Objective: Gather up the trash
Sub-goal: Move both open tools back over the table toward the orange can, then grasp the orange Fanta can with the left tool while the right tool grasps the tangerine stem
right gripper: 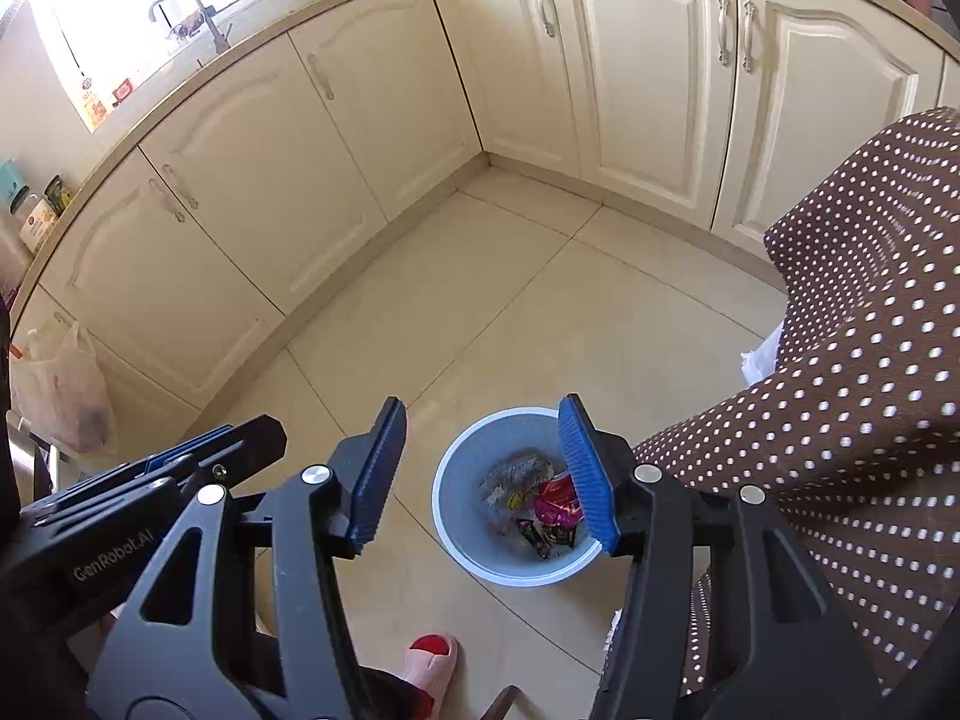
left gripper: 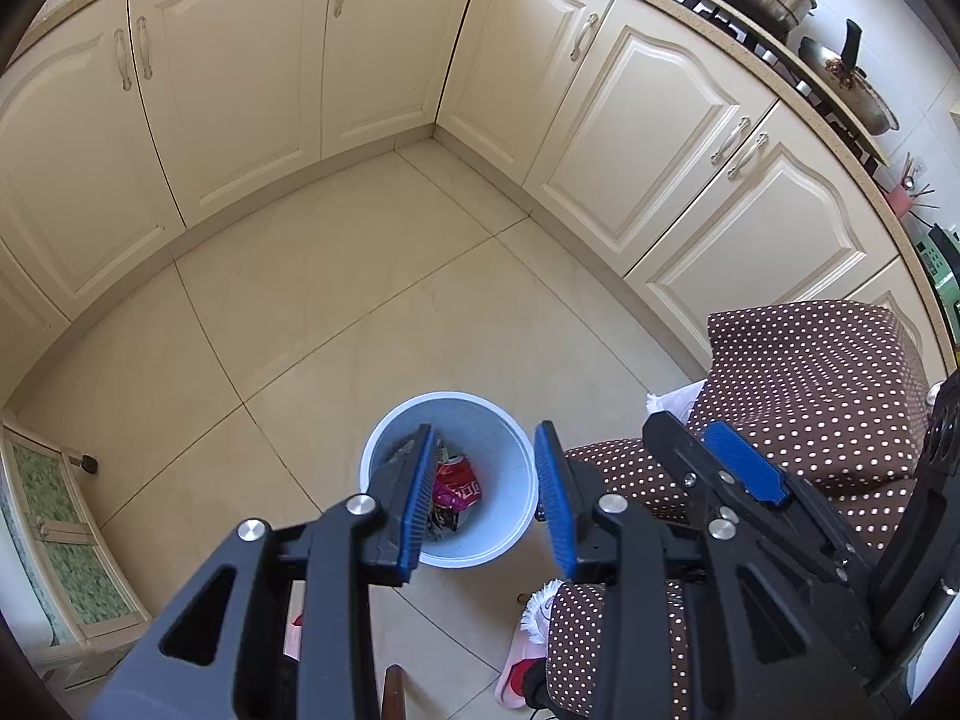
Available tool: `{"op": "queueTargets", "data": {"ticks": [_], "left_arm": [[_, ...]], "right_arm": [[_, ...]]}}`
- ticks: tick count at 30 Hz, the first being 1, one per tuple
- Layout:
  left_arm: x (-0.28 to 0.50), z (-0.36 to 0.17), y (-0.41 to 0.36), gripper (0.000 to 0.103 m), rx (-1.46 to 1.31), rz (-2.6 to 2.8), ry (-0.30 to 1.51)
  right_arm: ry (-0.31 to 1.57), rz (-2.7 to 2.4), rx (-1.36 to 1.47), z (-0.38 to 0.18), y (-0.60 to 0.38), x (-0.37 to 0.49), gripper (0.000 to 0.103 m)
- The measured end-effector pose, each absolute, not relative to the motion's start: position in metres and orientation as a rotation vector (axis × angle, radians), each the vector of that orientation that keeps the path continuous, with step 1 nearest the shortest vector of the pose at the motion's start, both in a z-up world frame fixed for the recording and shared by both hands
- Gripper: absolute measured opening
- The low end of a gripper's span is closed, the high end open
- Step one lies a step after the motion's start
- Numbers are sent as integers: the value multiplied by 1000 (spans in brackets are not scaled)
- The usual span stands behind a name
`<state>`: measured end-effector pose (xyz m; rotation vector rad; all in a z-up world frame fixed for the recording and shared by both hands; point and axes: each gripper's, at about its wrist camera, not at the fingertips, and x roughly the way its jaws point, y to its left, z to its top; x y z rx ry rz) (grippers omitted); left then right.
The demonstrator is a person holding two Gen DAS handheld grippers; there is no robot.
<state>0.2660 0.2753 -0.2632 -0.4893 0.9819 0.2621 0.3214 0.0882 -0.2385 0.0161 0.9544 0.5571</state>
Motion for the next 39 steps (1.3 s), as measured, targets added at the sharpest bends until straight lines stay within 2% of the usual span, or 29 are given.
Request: {"op": "queueTargets", "data": {"ticks": [11, 22, 31, 39], "left_arm": [[257, -191, 217, 36, -424, 160, 860], [290, -122, 46, 41, -282, -133, 796], [339, -114, -76, 46, -252, -287, 832], [388, -131, -121, 53, -242, -284, 861]], "right_arm": [[806, 452, 76, -173, 5, 307, 53], [605, 188, 220, -99, -182, 276, 56], [553, 1, 306, -84, -299, 279, 58], [614, -41, 329, -95, -347, 317, 61]]}}
